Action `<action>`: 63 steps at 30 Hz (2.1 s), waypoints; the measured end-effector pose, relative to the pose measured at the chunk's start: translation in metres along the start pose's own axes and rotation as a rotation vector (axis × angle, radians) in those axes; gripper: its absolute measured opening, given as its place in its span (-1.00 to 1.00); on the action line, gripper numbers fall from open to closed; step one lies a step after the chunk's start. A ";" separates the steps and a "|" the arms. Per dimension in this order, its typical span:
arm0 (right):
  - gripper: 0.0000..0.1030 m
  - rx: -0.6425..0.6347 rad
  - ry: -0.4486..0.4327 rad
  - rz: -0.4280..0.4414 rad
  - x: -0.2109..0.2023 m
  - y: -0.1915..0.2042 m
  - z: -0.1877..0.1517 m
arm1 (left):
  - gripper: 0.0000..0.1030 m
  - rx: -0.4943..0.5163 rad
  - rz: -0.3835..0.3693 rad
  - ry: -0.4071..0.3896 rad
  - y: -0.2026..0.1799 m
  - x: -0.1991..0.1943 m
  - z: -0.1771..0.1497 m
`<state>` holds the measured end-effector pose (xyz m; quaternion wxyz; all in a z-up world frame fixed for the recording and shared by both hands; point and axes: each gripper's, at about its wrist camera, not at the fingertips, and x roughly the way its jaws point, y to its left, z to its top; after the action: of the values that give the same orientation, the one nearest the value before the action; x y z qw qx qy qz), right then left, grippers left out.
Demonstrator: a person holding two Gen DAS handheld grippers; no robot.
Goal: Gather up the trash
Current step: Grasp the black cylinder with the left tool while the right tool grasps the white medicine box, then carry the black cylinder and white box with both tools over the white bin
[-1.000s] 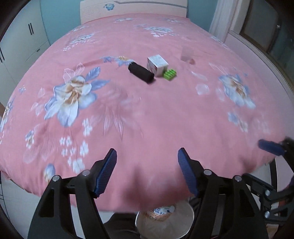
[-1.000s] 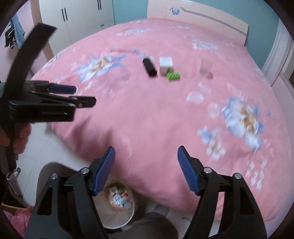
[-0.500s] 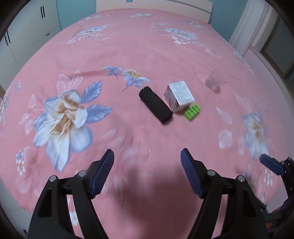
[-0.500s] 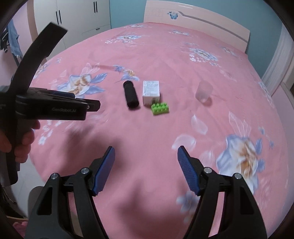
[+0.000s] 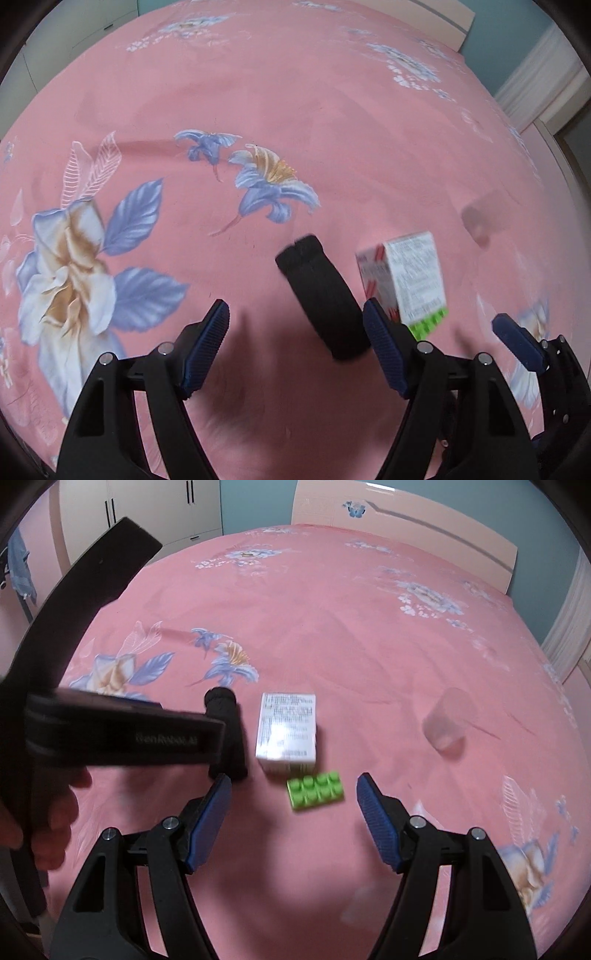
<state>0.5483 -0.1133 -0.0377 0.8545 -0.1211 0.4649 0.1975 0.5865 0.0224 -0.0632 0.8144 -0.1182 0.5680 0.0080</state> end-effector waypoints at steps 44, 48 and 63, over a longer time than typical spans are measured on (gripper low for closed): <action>-0.15 -0.027 -0.029 -0.029 -0.100 0.013 -0.025 | -0.07 0.341 0.068 -0.160 -0.005 -0.124 -0.079; -0.15 -0.038 -0.060 -0.040 -0.142 0.029 -0.039 | -0.07 0.369 0.087 -0.192 0.000 -0.159 -0.113; -0.15 -0.098 -0.143 -0.095 -0.264 0.070 -0.115 | -0.07 0.507 0.180 -0.375 0.005 -0.277 -0.223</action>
<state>0.3014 -0.1549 0.1213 0.8869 -0.1706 0.3864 0.1873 0.2815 0.0155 0.1200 0.9044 0.1426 0.4001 -0.0401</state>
